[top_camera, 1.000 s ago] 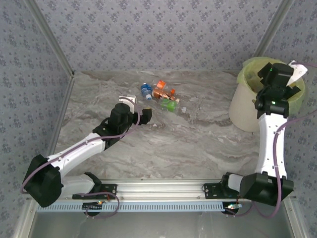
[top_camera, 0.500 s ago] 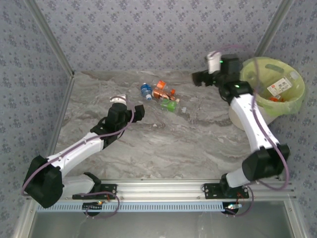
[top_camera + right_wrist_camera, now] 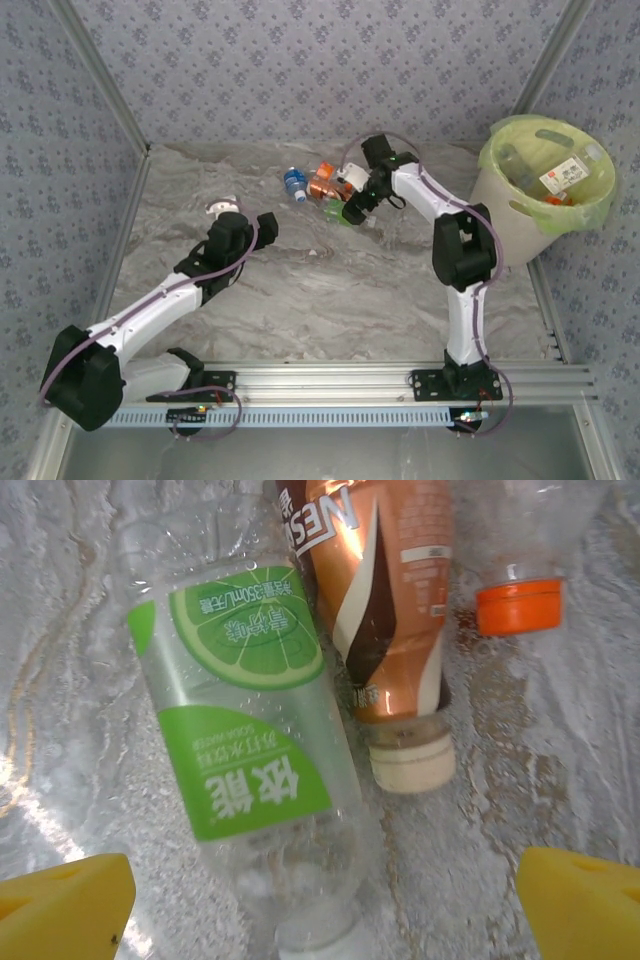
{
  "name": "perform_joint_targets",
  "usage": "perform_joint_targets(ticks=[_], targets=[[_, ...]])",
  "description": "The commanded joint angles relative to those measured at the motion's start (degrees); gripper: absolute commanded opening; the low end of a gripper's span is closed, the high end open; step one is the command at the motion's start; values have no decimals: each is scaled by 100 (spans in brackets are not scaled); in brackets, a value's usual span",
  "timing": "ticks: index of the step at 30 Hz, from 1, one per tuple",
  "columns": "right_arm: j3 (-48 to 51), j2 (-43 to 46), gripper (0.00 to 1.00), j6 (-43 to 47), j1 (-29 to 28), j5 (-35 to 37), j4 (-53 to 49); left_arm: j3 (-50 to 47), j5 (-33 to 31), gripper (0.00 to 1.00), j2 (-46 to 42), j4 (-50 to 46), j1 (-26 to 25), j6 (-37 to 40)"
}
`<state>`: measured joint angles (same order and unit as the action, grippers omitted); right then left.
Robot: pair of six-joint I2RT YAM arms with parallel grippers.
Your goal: Put the plastic bottles in the bin
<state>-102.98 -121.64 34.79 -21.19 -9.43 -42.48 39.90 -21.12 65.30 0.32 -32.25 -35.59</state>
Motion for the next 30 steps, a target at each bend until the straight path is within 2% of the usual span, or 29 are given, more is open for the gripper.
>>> perform_joint_targets(ticks=[1, 5, 9, 18, 24, 30], targets=[[-407, -349, 100, 344, -95, 140, -384, -62, -168, 99, -122, -115, 47, -109], [-763, -710, 94, 356, -182, -22, -801, -61, -170, 99, -116, -135, 52, -113], [-456, -685, 86, 348, -263, 206, -590, -88, -196, 99, -123, -129, 48, -140], [76, -234, 55, 308, -290, 395, -158, -85, -151, 99, -24, -45, 59, -146], [831, 726, 47, 238, -316, 300, 189, -62, -120, 100, 9, -41, 60, -130], [1796, 2203, 45, 129, -264, 145, 501, -51, -154, 99, 26, -19, 62, -140]])
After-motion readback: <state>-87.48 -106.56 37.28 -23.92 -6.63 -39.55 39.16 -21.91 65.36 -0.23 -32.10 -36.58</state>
